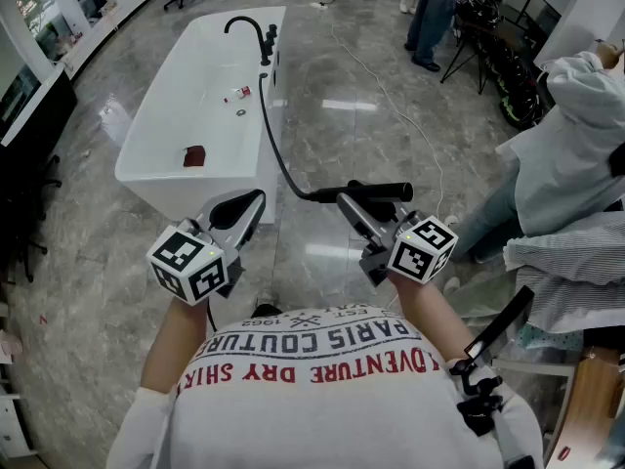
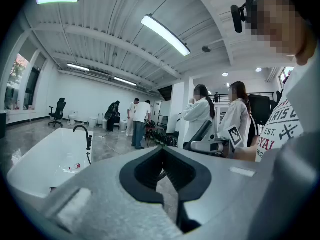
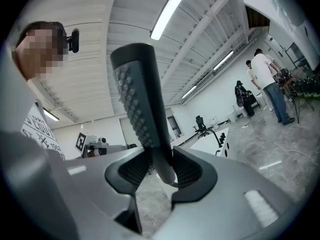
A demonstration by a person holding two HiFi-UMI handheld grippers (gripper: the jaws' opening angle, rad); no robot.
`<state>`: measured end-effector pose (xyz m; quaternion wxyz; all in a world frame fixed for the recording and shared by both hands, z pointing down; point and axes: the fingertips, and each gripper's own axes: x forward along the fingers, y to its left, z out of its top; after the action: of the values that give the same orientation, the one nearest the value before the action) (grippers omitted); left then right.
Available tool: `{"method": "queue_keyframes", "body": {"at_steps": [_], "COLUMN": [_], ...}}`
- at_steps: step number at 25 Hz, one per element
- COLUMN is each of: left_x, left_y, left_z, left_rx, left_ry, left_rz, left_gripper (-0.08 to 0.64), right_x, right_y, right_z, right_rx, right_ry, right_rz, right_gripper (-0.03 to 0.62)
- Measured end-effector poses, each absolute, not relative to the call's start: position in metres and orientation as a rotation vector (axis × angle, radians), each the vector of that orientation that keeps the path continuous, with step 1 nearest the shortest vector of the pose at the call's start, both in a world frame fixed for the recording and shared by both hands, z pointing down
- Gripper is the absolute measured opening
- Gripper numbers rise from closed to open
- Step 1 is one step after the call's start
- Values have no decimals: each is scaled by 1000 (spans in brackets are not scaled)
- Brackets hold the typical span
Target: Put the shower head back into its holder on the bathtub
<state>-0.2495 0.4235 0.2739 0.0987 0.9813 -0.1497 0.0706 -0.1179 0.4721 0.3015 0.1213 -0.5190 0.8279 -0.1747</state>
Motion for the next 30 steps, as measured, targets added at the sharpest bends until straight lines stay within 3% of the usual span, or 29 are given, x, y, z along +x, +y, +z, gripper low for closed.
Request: {"method": "queue_keyframes", "body": {"at_steps": [30], "left_x": [-189], "left_y": [417], "left_z": [302], "left_rx": [2849], "left_ry": [-333], "left_rz": [249], "left_gripper": [2], "right_x": [-65], "right_y": [479], "right_z": [314], "right_rx": [-1570], "right_ry": [2299], "right_rz": [-578], "right_gripper": [141]}}
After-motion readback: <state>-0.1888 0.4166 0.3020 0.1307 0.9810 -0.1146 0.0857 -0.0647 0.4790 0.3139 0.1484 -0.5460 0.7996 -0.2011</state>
